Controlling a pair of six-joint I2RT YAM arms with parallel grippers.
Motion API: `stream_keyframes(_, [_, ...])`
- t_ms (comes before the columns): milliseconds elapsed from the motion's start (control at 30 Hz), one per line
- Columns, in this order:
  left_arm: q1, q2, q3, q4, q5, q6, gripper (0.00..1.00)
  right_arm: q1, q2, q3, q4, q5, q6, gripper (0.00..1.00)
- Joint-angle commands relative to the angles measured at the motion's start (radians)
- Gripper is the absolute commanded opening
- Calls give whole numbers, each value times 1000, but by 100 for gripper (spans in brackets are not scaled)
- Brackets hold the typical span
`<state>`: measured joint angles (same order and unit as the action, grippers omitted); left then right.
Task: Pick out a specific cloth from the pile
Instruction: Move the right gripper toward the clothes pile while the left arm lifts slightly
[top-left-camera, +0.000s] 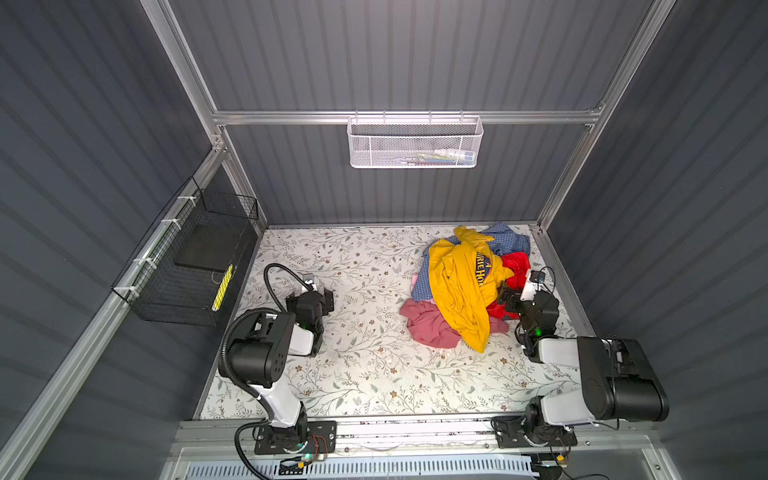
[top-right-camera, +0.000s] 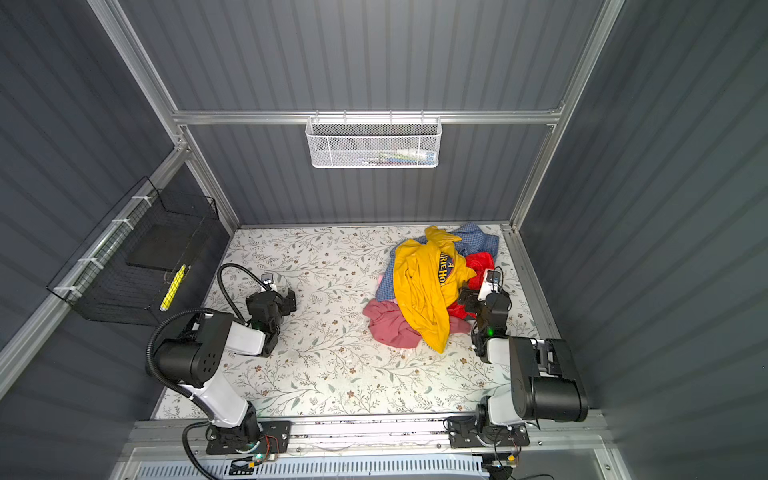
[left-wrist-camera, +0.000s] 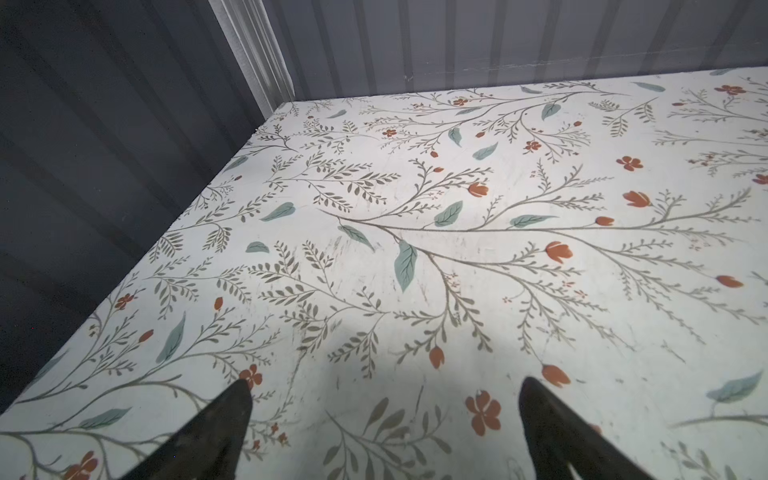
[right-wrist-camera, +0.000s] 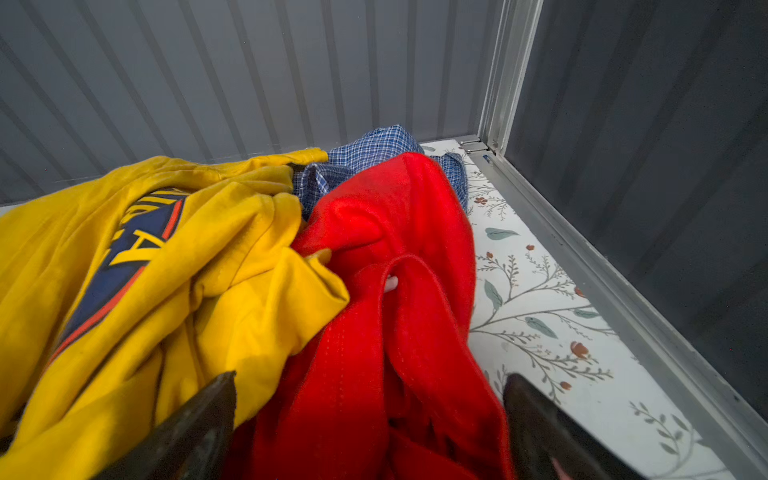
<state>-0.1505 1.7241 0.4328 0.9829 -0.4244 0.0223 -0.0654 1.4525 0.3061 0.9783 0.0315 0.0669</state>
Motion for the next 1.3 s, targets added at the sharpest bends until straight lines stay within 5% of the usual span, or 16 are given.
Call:
stream_keyframes(0, [6, -3, 4, 9, 5, -5, 100, -1, 4, 13, 7, -6, 1, 99])
stream_keyframes(933, [13, -8, 11, -2, 11, -9, 100, -11, -1, 3, 22, 4, 21, 99])
stream_keyframes(1133, [14, -141, 166, -417, 7, -35, 100, -38, -90, -22, -21, 37, 69, 99])
stream_keyframes(1267, [14, -221, 220, -555, -8, -123, 100, -107, -244, 111, -456, 3, 204, 99])
